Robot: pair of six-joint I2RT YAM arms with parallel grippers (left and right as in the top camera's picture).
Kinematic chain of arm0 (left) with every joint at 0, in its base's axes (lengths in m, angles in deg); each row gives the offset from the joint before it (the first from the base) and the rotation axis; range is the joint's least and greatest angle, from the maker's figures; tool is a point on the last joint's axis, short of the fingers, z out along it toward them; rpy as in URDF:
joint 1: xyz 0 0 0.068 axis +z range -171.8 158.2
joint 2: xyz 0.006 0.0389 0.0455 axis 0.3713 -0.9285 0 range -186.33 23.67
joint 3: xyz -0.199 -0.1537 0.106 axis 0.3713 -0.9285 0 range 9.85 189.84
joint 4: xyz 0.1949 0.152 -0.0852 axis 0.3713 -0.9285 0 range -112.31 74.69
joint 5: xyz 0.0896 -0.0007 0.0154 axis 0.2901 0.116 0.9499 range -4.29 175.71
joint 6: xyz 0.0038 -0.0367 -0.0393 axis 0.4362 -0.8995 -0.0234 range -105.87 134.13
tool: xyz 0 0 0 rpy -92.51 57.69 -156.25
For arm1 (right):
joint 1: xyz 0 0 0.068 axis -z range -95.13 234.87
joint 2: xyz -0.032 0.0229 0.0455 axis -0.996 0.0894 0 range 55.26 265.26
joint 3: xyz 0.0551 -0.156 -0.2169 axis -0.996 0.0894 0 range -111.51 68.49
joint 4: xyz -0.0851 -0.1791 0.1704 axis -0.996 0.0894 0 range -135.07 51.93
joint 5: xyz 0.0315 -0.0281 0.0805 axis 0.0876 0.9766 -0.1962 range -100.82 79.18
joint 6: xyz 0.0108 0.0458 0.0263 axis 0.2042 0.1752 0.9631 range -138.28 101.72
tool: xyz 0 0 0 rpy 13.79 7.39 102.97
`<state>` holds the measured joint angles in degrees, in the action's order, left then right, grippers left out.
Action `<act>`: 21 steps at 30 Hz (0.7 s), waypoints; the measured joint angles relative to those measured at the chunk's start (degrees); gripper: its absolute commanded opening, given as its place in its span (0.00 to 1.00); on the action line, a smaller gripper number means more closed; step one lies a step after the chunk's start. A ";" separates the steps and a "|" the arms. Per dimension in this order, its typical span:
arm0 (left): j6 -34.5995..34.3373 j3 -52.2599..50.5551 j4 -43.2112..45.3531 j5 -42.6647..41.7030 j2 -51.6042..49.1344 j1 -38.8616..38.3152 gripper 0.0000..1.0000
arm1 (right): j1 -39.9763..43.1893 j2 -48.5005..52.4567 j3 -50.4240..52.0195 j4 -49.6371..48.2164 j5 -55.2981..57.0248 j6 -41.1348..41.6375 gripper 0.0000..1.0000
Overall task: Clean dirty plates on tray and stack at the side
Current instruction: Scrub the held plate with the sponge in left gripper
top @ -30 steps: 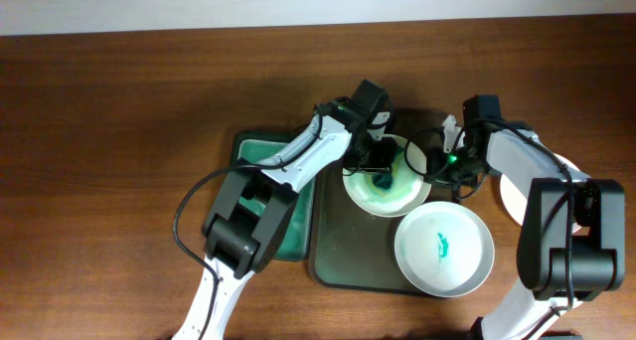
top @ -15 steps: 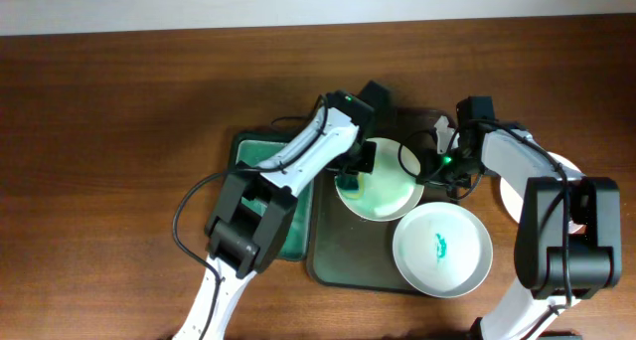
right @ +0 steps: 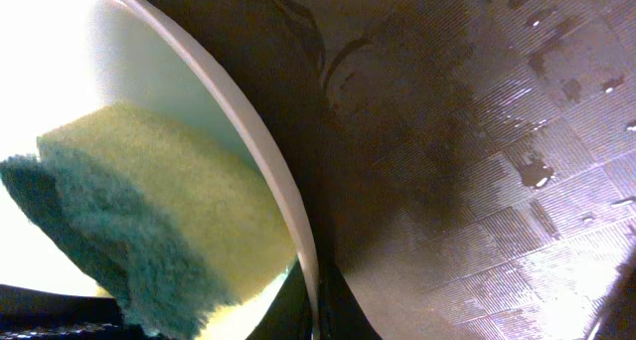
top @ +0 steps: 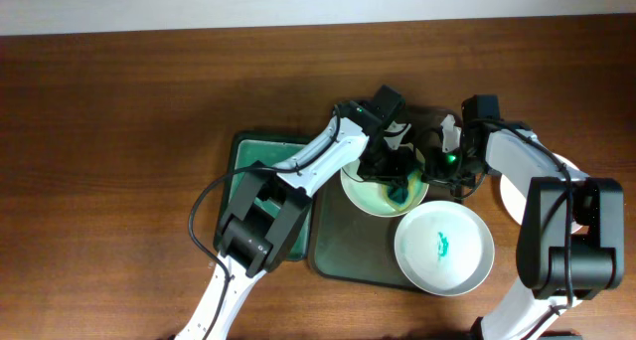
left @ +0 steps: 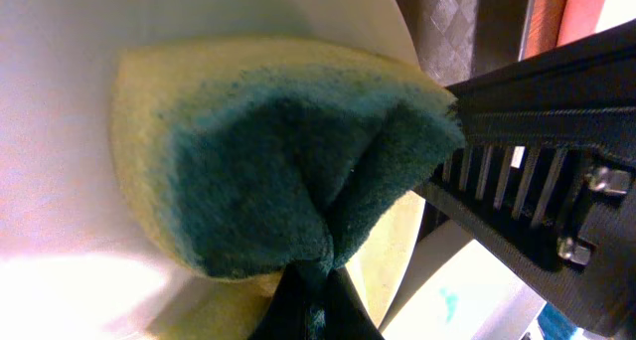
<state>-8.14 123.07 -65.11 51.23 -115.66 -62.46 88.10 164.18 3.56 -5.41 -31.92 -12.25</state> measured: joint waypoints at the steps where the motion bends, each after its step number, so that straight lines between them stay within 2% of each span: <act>1: 0.13 0.02 -0.24 -0.63 -0.26 0.17 0.00 | 0.00 0.00 0.00 -0.02 0.00 -0.04 0.04; 4: 0.87 0.42 -2.99 -1.73 -0.83 0.70 0.00 | 0.00 0.00 0.00 0.00 0.00 0.00 0.04; 8: 1.70 1.60 -8.57 2.01 -0.83 1.70 0.00 | -0.24 0.00 0.02 0.37 -0.50 -0.02 0.04; 12: 0.55 4.61 -14.69 11.87 -0.83 2.91 0.00 | -1.05 0.04 0.07 0.13 -1.16 0.24 0.04; 18: -3.06 9.16 -21.09 31.52 -0.85 3.21 0.00 | -1.05 0.04 0.07 0.09 -1.33 0.31 0.04; 21: -4.26 11.50 -23.04 35.21 -1.46 3.19 0.00 | -1.05 0.04 0.07 0.09 -1.33 0.28 0.04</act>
<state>-12.40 134.57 -88.14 86.44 -117.12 -59.27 87.05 164.23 3.63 -5.32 -33.26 -11.97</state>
